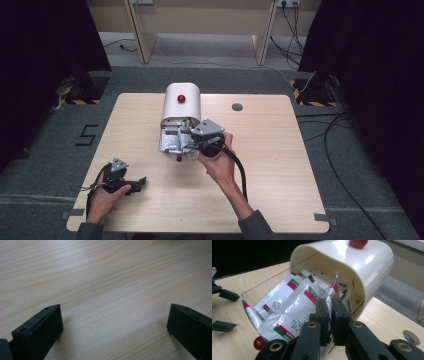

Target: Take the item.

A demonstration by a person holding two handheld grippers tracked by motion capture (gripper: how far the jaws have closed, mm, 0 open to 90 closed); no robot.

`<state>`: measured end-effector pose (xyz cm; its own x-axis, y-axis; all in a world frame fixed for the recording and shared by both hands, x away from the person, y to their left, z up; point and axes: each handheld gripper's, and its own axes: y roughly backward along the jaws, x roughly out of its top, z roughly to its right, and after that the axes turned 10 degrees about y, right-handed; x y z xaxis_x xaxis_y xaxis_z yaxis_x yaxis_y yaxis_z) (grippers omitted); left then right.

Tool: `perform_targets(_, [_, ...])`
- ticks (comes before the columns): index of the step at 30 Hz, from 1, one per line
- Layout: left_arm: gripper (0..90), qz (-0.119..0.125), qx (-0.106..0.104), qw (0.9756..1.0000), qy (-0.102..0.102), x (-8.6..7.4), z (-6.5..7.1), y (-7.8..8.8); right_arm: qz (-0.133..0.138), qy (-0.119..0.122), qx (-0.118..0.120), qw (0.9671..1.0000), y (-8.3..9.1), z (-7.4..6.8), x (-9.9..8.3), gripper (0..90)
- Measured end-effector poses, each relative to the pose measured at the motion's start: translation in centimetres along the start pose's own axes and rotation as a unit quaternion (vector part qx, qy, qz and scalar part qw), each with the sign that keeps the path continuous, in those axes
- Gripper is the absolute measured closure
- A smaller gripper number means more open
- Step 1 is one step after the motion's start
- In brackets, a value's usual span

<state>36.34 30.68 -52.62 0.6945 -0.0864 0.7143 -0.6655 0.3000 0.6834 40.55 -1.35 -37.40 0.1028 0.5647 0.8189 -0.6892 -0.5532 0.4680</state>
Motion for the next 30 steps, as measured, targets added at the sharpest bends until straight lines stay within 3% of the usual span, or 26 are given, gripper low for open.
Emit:
perform_targets(17, [0.0,-0.001,0.000,1.0000,0.000,0.0,0.0,0.0,0.039,0.008,0.000,0.9992,2.0,0.4,1.0,87.1])
perform_targets(30, [0.0,-0.001,0.000,1.0000,0.000,0.0,0.0,0.0,0.061,-0.011,0.003,0.9980,3.9,1.6,0.8,87.3])
